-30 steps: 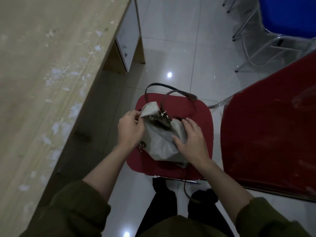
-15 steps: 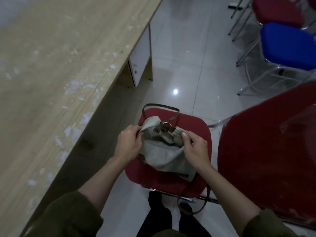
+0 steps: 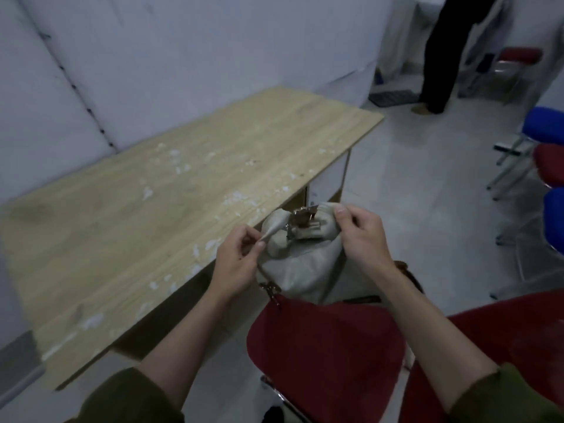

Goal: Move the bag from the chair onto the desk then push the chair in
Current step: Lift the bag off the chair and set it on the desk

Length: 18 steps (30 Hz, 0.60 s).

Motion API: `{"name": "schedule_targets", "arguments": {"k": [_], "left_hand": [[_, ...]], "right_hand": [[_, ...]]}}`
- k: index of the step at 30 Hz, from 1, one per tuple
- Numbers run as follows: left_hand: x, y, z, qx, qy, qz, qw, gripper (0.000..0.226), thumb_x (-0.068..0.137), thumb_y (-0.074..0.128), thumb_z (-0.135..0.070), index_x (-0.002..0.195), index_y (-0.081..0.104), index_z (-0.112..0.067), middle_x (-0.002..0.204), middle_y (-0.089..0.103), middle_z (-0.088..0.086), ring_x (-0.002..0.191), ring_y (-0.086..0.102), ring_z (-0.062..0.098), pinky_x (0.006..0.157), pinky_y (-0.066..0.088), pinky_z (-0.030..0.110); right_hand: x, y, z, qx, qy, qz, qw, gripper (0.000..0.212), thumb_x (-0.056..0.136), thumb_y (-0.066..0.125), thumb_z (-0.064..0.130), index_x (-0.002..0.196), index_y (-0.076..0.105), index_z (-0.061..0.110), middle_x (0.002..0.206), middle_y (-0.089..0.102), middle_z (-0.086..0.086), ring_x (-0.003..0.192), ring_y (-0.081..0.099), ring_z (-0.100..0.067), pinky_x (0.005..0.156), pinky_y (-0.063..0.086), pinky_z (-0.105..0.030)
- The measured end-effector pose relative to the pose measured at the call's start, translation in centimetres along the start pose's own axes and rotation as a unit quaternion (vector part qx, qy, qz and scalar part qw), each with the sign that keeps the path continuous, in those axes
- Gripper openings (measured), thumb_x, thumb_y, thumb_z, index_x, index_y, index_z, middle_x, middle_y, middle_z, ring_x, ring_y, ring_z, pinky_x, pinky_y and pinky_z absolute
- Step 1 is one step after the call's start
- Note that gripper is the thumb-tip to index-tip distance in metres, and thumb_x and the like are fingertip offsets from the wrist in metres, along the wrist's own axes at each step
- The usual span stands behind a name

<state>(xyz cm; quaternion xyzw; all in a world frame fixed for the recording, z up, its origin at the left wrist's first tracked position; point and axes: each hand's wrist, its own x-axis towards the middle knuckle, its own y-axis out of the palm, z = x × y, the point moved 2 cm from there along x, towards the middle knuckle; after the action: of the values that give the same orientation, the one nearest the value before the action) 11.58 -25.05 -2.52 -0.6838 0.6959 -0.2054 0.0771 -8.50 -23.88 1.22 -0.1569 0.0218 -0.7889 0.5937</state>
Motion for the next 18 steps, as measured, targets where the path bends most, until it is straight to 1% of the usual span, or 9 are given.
{"name": "schedule_targets", "arguments": {"k": [2, 5, 6, 7, 9, 11, 12, 15, 18], "left_hand": [[-0.9, -0.5, -1.3, -0.013, 0.000, -0.035, 0.999, 0.026, 0.086, 0.058, -0.008, 0.070, 0.053, -0.028, 0.086, 0.062, 0.006, 0.086, 0.062, 0.021, 0.070, 0.044, 0.023], [-1.6, -1.7, -3.7, -0.006, 0.036, -0.075, 0.997, 0.025, 0.085, 0.059, -0.009, 0.071, 0.052, -0.028, 0.081, 0.060, -0.001, 0.081, 0.059, 0.013, 0.073, 0.047, 0.022], [-1.8, -2.3, -4.4, -0.010, 0.049, -0.086, 0.995, 0.023, 0.085, 0.059, -0.009, 0.072, 0.053, -0.027, 0.079, 0.059, -0.004, 0.079, 0.057, 0.010, 0.073, 0.046, 0.021], [-2.0, -3.0, -5.1, -0.019, 0.055, -0.097, 0.994, 0.021, 0.085, 0.059, -0.010, 0.073, 0.053, -0.027, 0.078, 0.057, -0.007, 0.078, 0.055, 0.007, 0.072, 0.045, 0.019], [-2.8, -4.4, -6.1, -0.038, 0.063, -0.117, 0.990, 0.015, 0.083, 0.057, -0.014, 0.075, 0.053, -0.026, 0.077, 0.054, -0.009, 0.076, 0.052, 0.003, 0.069, 0.042, 0.015], [-4.0, -5.8, -6.7, -0.073, 0.056, -0.128, 0.987, 0.006, 0.082, 0.053, -0.018, 0.079, 0.055, -0.022, 0.079, 0.053, -0.007, 0.077, 0.051, 0.003, 0.068, 0.041, 0.012], [-4.6, -6.5, -6.7, -0.108, 0.046, -0.129, 0.985, 0.006, 0.082, 0.050, -0.021, 0.082, 0.056, -0.019, 0.082, 0.054, -0.005, 0.079, 0.051, 0.005, 0.069, 0.042, 0.013], [-6.5, -9.2, -4.8, -0.182, 0.006, -0.108, 0.977, 0.030, 0.080, 0.039, -0.028, 0.102, 0.058, -0.019, 0.106, 0.058, -0.002, 0.101, 0.055, 0.010, 0.088, 0.042, 0.024], [-8.6, -11.4, -1.9, -0.147, -0.045, -0.083, 0.985, 0.062, 0.073, 0.041, -0.040, 0.130, 0.045, -0.017, 0.135, 0.050, -0.002, 0.124, 0.046, 0.011, 0.102, 0.035, 0.035]], "right_hand": [[0.5, -0.2, 1.5, 0.045, -0.006, -0.001, 0.999, 0.021, 0.094, 0.047, 0.017, 0.093, 0.069, 0.018, 0.079, 0.065, 0.011, 0.069, 0.058, 0.013, 0.068, 0.045, -0.006], [1.4, 0.1, 3.8, 0.118, -0.006, 0.002, 0.993, 0.024, 0.094, 0.048, 0.018, 0.084, 0.069, 0.011, 0.083, 0.066, -0.007, 0.081, 0.060, -0.012, 0.079, 0.050, -0.034], [1.8, 0.3, 4.6, 0.139, -0.009, 0.006, 0.990, 0.026, 0.093, 0.049, 0.018, 0.079, 0.069, 0.011, 0.082, 0.066, -0.008, 0.082, 0.059, -0.016, 0.081, 0.051, -0.038], [2.1, 0.7, 5.2, 0.160, -0.014, 0.010, 0.987, 0.028, 0.093, 0.049, 0.016, 0.073, 0.069, 0.012, 0.077, 0.067, -0.003, 0.081, 0.058, -0.017, 0.080, 0.050, -0.037], [2.3, 1.7, 6.5, 0.206, -0.026, 0.028, 0.978, 0.032, 0.093, 0.049, 0.011, 0.066, 0.067, 0.009, 0.062, 0.067, 0.009, 0.074, 0.058, -0.010, 0.075, 0.049, -0.026], [2.1, 3.1, 8.1, 0.250, -0.022, 0.060, 0.966, 0.033, 0.093, 0.048, 0.009, 0.067, 0.067, 0.014, 0.056, 0.069, 0.011, 0.066, 0.061, -0.003, 0.069, 0.051, -0.016], [1.9, 3.9, 8.7, 0.269, -0.016, 0.080, 0.960, 0.032, 0.093, 0.048, 0.009, 0.068, 0.067, 0.015, 0.056, 0.070, 0.011, 0.064, 0.062, -0.002, 0.068, 0.053, -0.016], [1.3, 6.8, 10.6, 0.314, 0.001, 0.140, 0.939, 0.030, 0.093, 0.048, 0.010, 0.071, 0.068, 0.012, 0.058, 0.071, 0.007, 0.065, 0.064, -0.007, 0.070, 0.055, -0.022], [1.3, 10.0, 12.1, 0.349, 0.014, 0.173, 0.921, 0.029, 0.093, 0.048, 0.010, 0.072, 0.068, 0.009, 0.064, 0.071, 0.001, 0.070, 0.063, -0.014, 0.080, 0.054, -0.032]]}}
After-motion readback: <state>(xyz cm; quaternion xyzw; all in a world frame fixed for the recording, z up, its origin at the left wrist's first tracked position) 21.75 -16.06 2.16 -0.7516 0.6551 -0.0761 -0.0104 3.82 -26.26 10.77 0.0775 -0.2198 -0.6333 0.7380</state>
